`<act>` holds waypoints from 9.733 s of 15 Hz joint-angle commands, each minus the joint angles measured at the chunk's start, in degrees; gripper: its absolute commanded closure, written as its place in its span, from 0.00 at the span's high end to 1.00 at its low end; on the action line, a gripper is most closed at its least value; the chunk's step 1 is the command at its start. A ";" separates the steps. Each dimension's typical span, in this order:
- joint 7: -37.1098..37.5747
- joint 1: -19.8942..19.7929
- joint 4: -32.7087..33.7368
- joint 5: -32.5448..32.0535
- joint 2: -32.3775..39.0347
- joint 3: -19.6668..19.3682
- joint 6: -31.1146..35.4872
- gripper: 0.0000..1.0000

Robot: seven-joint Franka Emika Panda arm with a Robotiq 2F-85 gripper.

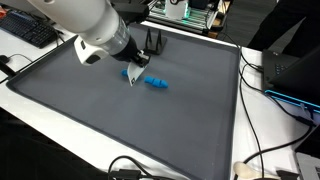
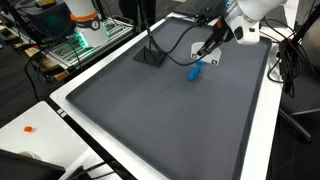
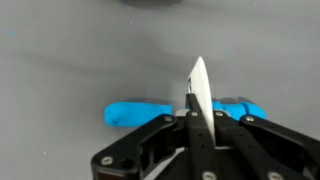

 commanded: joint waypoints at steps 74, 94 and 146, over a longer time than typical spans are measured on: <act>17.43 -9.24 -45.18 27.74 -31.69 -3.96 21.68 0.01; 28.13 -7.64 -78.80 38.68 -51.50 -3.71 41.02 0.01; 22.56 -7.96 -77.85 52.94 -42.01 -5.41 47.24 0.01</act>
